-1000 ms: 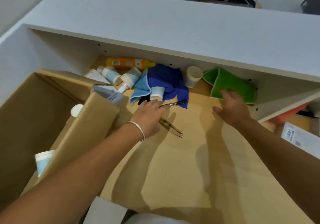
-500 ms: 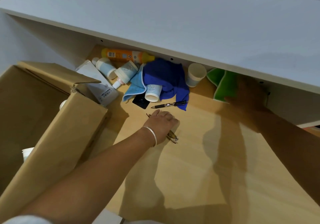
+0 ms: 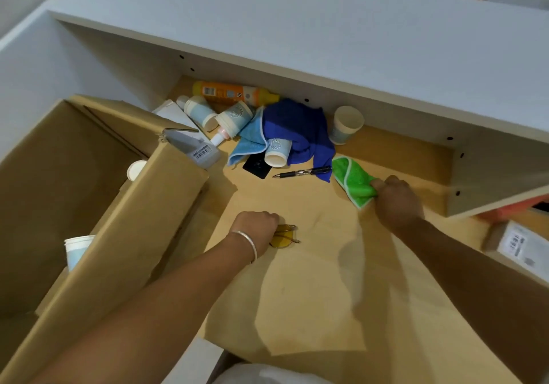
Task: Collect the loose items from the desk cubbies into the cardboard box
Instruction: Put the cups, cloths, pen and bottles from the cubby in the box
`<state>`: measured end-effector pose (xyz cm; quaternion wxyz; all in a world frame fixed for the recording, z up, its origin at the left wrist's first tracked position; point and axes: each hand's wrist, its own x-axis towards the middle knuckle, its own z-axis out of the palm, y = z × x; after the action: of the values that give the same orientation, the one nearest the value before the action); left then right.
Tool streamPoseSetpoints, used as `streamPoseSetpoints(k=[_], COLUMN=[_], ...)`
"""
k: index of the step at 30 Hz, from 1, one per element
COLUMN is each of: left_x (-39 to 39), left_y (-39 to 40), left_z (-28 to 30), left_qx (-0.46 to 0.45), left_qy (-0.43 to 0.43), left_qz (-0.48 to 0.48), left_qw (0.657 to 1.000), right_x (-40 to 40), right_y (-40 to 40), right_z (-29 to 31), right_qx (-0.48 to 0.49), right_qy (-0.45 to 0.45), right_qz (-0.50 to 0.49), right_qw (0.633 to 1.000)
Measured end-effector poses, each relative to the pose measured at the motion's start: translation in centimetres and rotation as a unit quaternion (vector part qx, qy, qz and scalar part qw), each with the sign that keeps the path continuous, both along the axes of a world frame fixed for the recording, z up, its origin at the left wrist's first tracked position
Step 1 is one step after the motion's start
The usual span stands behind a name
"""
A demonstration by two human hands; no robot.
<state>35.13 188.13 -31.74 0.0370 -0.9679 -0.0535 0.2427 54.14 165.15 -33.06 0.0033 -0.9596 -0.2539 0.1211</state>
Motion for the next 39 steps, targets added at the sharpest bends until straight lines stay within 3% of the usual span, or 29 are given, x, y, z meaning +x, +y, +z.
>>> streamPoseSetpoints(k=[3, 7, 13, 19, 27, 32, 35, 39], left_x=[-1.7, -3.2, -8.2, -16.2, -24.5, -26.8, -27.1, -24.6], left_y=[0.6, 1.8, 5.8, 12.6, 20.7, 21.4, 20.2, 16.3], left_z=[1.4, 6.0, 15.6, 21.5, 20.0, 17.7, 17.3, 18.3], left_qx=[-0.01, -0.042, -0.088, -0.072, -0.038, -0.108, -0.089, -0.062], left_qy=[-0.006, -0.076, -0.225, -0.272, -0.223, -0.155, -0.176, -0.28], left_qz=[0.005, 0.032, 0.104, 0.22, 0.352, 0.416, 0.42, 0.343], left_qw=[1.0, 0.996, 0.965, 0.934, 0.908, 0.89, 0.886, 0.894], right_x=[-2.6, -5.0, -8.7, -14.5, -22.4, -24.8, -24.3, -21.3], right_y=[0.8, 3.0, 10.1, 20.1, 30.6, 31.9, 29.7, 24.7], right_z=[1.2, 5.2, 13.5, 19.1, 21.1, 19.1, 17.6, 15.9], right_qx=[0.074, 0.145, 0.278, 0.332, 0.319, 0.32, 0.353, 0.362], right_qy=[0.0, -0.021, -0.108, -0.088, -0.116, -0.108, -0.081, -0.086], right_qz=[-0.034, -0.027, 0.076, 0.176, 0.299, 0.342, 0.306, 0.246], right_qw=[0.997, 0.989, 0.951, 0.923, 0.892, 0.877, 0.881, 0.895])
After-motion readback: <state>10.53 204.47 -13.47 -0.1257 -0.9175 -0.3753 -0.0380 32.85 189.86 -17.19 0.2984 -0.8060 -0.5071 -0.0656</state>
